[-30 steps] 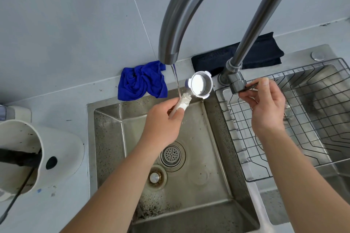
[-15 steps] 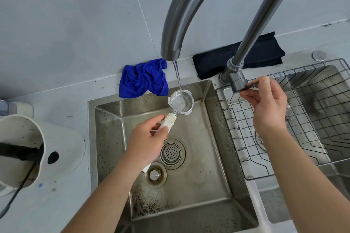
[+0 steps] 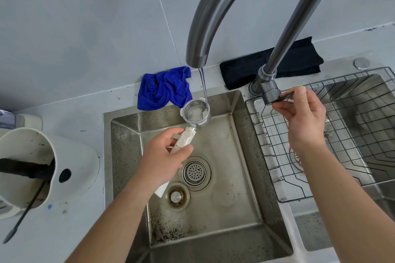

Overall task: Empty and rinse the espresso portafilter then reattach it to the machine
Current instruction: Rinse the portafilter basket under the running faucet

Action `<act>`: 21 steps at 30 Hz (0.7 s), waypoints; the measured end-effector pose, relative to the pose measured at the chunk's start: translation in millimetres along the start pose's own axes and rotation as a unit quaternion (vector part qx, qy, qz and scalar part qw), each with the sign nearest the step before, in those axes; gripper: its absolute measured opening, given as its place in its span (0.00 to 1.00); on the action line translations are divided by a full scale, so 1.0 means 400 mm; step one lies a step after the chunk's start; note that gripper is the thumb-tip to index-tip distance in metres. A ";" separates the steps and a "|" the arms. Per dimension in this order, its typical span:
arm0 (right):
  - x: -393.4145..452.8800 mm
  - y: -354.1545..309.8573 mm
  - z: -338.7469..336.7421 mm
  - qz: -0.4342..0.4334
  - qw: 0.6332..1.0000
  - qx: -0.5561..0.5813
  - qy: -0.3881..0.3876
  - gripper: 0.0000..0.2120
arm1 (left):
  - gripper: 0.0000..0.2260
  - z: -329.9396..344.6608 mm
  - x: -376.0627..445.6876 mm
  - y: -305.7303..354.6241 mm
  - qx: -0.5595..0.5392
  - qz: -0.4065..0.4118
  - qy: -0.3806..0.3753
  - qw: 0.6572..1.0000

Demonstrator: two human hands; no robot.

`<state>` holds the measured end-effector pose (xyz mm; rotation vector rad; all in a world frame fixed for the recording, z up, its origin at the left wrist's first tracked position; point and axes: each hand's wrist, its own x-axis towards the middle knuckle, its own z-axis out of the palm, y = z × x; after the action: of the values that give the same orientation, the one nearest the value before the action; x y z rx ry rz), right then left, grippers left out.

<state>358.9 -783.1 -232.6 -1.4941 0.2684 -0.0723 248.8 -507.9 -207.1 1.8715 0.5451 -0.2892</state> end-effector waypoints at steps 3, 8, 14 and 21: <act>0.000 -0.003 0.001 -0.001 1.000 -0.003 -0.002 0.13 | 0.15 0.012 0.004 0.002 -0.032 -0.013 -0.009 0.999; 0.002 -0.003 -0.002 0.000 1.000 0.001 -0.006 0.13 | 0.13 0.033 0.011 0.010 -0.094 -0.020 -0.005 0.995; 0.005 0.003 -0.005 0.005 1.000 0.003 -0.004 0.13 | 0.13 0.056 0.025 0.022 -0.180 -0.035 -0.012 0.983; 0.008 0.007 -0.007 0.005 1.000 0.010 -0.008 0.13 | 0.09 0.080 0.057 0.064 -0.308 -0.036 -0.016 0.951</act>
<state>360.9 -786.5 -236.1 -1.4730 0.2618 -0.0560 283.2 -539.6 -207.9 1.2421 0.6010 -0.1690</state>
